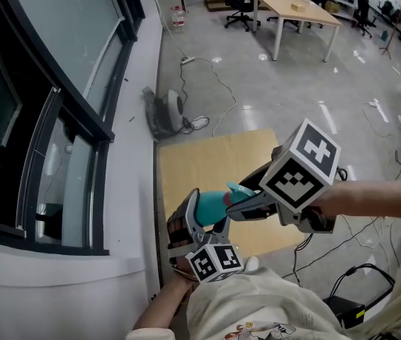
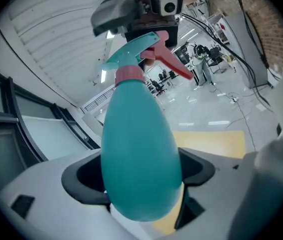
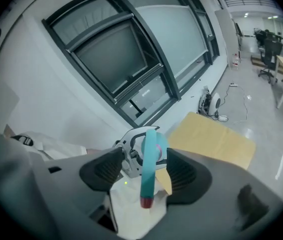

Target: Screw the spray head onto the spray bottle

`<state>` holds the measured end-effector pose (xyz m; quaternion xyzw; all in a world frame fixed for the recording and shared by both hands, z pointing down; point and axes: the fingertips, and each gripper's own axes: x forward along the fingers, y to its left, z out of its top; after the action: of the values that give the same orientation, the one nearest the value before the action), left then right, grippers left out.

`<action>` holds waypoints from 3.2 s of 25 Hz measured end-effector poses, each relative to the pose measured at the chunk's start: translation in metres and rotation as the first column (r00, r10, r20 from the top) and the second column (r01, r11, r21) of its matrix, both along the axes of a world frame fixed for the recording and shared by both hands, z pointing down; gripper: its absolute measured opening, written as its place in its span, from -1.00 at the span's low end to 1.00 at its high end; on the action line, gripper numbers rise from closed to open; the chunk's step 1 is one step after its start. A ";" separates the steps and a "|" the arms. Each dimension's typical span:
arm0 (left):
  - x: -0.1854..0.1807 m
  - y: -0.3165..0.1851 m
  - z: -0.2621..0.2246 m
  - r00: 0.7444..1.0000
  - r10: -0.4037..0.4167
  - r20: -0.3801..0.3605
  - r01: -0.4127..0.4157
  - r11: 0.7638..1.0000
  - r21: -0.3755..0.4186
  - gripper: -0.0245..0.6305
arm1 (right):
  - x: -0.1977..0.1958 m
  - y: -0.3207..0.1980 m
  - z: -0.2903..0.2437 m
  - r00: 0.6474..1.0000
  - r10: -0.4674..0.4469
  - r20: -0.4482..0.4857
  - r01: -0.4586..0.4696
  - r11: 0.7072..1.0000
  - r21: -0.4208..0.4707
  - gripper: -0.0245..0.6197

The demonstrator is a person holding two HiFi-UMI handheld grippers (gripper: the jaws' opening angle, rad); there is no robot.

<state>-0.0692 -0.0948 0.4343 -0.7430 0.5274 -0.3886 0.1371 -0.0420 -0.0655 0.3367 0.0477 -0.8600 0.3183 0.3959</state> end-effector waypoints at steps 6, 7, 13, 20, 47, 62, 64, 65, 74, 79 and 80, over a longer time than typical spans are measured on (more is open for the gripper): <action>0.012 0.014 0.016 0.951 0.250 -0.185 -0.277 0.950 -0.142 0.39 | 0.013 0.000 -0.035 0.994 -0.067 0.083 0.061 0.995 0.079 -0.09; 0.018 0.021 0.016 0.912 0.328 -0.247 -0.372 0.914 -0.160 0.39 | 0.014 -0.003 -0.043 0.993 -0.055 0.105 0.045 0.995 0.089 -0.09; 0.031 0.056 -0.001 0.702 0.539 -0.466 -0.676 0.711 -0.195 0.39 | 0.019 0.002 -0.065 0.963 -0.249 0.100 0.215 0.939 0.268 -0.10; 0.052 0.113 -0.040 0.440 0.633 -0.637 -0.891 0.399 -0.219 0.39 | 0.022 0.056 -0.068 0.665 -0.726 -0.175 0.649 0.445 0.617 -0.10; 0.057 0.099 -0.016 0.626 0.609 -0.487 -0.775 0.558 -0.298 0.39 | 0.019 0.069 0.001 0.625 -0.751 -0.215 0.728 0.460 0.509 -0.52; 0.017 0.085 0.083 0.825 0.116 -0.553 -0.367 0.855 -0.366 0.39 | 0.014 -0.030 0.186 0.837 -0.397 -0.377 0.538 0.725 0.430 -0.53; 0.011 0.093 0.095 0.841 0.043 -0.539 -0.303 0.864 -0.403 0.33 | 0.014 -0.050 0.236 0.836 -0.350 -0.422 0.522 0.746 0.414 -0.53; 0.008 0.096 0.097 0.849 0.014 -0.528 -0.269 0.871 -0.410 0.29 | 0.012 -0.057 0.258 0.835 -0.335 -0.436 0.516 0.754 0.408 -0.53; -0.012 0.101 0.089 0.804 -0.161 -0.573 -0.096 0.915 -0.393 -0.61 | 0.011 -0.087 0.352 0.802 -0.317 -0.506 0.510 0.805 0.303 -0.53; -0.022 0.102 0.089 0.800 -0.183 -0.572 -0.079 0.912 -0.403 -0.90 | 0.011 -0.078 0.367 0.791 -0.333 -0.513 0.519 0.809 0.275 -0.52; -0.021 0.102 0.089 0.801 -0.178 -0.571 -0.086 0.911 -0.404 -0.90 | 0.010 -0.078 0.368 0.796 -0.330 -0.508 0.514 0.811 0.279 -0.52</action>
<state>-0.0906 0.0073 0.5237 -0.8253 0.4683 -0.2401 -0.2046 -0.0320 -0.1438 0.7045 0.0008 -0.7832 0.0160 0.6215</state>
